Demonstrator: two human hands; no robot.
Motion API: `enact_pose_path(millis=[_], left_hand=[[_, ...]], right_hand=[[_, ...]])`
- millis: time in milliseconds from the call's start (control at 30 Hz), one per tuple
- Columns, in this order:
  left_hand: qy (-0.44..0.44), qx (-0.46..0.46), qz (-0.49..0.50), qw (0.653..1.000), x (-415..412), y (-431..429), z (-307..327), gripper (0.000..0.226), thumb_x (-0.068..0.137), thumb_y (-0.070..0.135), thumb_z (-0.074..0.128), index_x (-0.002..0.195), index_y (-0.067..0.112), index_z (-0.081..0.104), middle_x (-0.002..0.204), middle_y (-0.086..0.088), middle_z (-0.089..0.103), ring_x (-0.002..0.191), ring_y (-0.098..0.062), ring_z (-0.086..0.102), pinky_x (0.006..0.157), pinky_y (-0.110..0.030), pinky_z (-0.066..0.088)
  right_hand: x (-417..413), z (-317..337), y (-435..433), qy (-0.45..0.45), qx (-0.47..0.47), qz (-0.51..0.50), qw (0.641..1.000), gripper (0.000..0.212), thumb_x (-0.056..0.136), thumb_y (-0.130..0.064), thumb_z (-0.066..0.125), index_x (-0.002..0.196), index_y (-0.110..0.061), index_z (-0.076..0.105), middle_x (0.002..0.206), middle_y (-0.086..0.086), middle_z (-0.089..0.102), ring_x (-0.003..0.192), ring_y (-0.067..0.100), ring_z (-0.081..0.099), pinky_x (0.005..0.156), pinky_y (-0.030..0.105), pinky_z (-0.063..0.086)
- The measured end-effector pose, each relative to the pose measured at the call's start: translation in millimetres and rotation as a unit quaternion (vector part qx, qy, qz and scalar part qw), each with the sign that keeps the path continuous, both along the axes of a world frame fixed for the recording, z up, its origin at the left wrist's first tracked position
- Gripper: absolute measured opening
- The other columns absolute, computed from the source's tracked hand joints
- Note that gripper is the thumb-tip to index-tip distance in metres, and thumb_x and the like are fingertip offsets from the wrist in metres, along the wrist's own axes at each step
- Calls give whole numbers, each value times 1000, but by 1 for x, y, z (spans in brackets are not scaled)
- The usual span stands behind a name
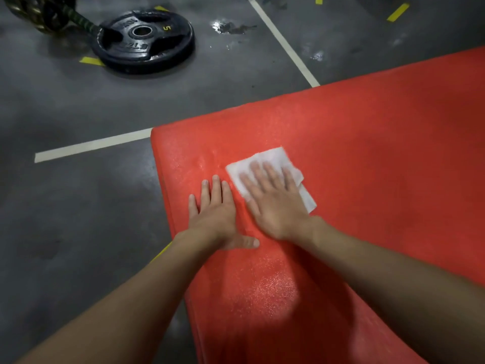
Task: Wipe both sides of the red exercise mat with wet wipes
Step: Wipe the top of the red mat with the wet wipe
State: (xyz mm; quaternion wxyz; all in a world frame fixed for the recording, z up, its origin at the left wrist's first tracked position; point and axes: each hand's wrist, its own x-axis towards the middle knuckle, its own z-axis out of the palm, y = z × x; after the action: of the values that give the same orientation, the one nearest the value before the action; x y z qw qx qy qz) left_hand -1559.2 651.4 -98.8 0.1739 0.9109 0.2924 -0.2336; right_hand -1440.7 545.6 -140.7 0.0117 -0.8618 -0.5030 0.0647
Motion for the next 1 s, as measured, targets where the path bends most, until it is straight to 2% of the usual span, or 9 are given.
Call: enact_pose_path(millis=[100,200,267,400,533,567,700,867,1000], left_hand=[[-14,6,5,1000,-2,0,0,147,60,76,72,150,11,-24,156,-5,-35,145,-25,-30,118,-50,-10],[-17,20,6,1000,-2,-4,2,146,61,74,74,151,11,-22,157,-5,-33,146,-25,-27,118,-50,-9],[-19,22,10,1000,-2,-5,3,145,62,73,74,151,10,-21,158,-5,-32,146,-25,-27,119,-50,-8],[-26,26,7,999,-4,-10,4,138,67,71,71,153,8,-17,160,-7,-26,148,-27,-22,120,-50,-3],[-11,25,-7,1000,-6,-17,5,136,67,72,70,153,8,-13,161,-9,-24,148,-29,-20,120,-50,0],[4,16,-13,1000,-7,-17,6,141,63,73,72,153,7,-15,159,-10,-27,148,-30,-22,119,-50,-2],[17,-3,-26,1000,-14,-16,10,145,61,69,76,152,10,-20,157,-8,-33,146,-28,-27,120,-48,-5],[-39,21,-3,999,-27,-31,11,128,71,61,74,155,12,-8,162,-6,-22,149,-24,-18,121,-45,2],[-37,18,-11,999,-27,-37,13,121,75,61,71,155,11,-4,162,-7,-18,150,-25,-14,120,-46,7]], right_hand=[[22,9,-22,27,-11,108,994,56,102,-51,13,156,-37,15,166,-2,7,153,20,1,122,48,-2],[45,13,-23,35,-23,-51,998,55,104,-48,12,157,-38,9,167,-3,0,153,19,-7,121,47,-7],[20,6,-20,13,-18,-78,997,57,102,-48,10,158,-35,7,167,0,-2,153,23,-6,121,51,-6],[14,11,-46,26,-22,90,995,59,101,-52,7,156,-37,17,166,-1,8,153,21,3,121,49,-2],[28,10,-42,18,-33,-101,994,56,103,-48,11,158,-36,8,167,-1,0,153,21,-6,121,49,-6],[11,4,-40,1,-25,-104,994,57,102,-47,11,158,-34,9,167,1,0,153,23,-3,121,51,-4],[-10,7,-60,11,-17,80,997,56,102,-50,13,156,-36,21,166,-1,13,152,22,10,121,52,6],[-15,5,-55,-9,-18,-88,996,57,102,-46,15,158,-32,13,167,1,5,153,24,3,121,52,-2],[-25,6,-77,14,-27,94,995,56,103,-49,19,156,-34,21,166,1,11,153,24,9,121,54,6]])
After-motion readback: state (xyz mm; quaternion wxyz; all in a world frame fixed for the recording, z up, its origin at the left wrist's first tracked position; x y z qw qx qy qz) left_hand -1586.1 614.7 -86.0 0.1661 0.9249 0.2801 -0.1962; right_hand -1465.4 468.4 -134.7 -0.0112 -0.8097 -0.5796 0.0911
